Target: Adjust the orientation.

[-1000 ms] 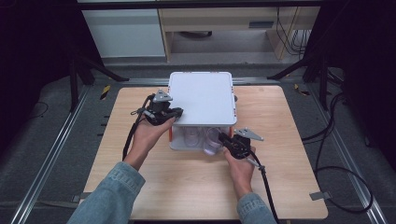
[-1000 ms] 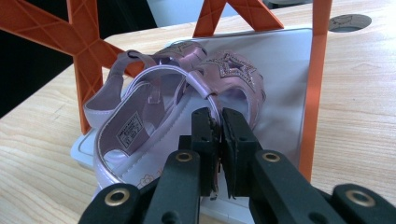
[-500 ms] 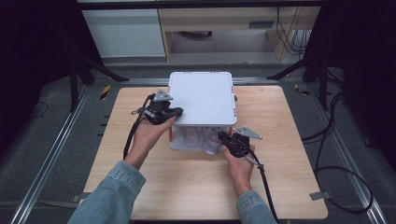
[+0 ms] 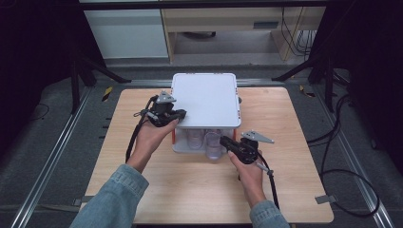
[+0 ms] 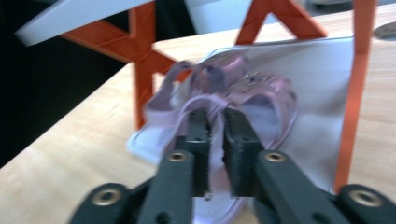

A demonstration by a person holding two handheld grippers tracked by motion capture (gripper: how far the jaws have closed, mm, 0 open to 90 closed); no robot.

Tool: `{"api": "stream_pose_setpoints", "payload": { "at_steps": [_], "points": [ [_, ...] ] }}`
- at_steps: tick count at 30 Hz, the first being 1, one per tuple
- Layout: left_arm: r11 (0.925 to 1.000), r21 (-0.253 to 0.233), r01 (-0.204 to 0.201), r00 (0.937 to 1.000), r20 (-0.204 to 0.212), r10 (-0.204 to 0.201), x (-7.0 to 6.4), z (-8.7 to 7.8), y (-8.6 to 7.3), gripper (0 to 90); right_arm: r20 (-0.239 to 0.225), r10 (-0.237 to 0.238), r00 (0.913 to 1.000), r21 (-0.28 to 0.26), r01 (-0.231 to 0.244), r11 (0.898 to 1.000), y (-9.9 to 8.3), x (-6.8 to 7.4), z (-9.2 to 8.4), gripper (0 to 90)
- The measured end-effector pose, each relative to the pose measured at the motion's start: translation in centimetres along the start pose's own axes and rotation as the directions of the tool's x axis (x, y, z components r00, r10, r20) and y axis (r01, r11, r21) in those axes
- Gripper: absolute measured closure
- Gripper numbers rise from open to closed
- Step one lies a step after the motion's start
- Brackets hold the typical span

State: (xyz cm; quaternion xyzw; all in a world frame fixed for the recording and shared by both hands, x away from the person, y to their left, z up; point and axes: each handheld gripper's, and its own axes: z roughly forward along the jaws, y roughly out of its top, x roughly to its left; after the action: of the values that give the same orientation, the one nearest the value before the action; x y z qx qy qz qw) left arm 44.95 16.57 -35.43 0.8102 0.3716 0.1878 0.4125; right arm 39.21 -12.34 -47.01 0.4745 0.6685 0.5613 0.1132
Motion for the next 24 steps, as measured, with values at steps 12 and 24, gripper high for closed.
{"api": "stream_pose_setpoints", "payload": {
  "at_steps": [12,24],
  "points": [
    [0.9999,0.01,0.006,1.0,-0.003,-0.006,0.0,0.1,0.2,85.3,-0.122,0.025,0.9922,0.241,0.005,0.971,-2.6,0.6,-0.2,90.0],
    [0.9998,0.017,0.006,1.0,-0.005,-0.006,0.0,0.1,0.3,85.3,-0.095,0.046,0.9944,0.335,-0.011,0.942,-3.9,0.6,1.9,90.0]
  ]
}}
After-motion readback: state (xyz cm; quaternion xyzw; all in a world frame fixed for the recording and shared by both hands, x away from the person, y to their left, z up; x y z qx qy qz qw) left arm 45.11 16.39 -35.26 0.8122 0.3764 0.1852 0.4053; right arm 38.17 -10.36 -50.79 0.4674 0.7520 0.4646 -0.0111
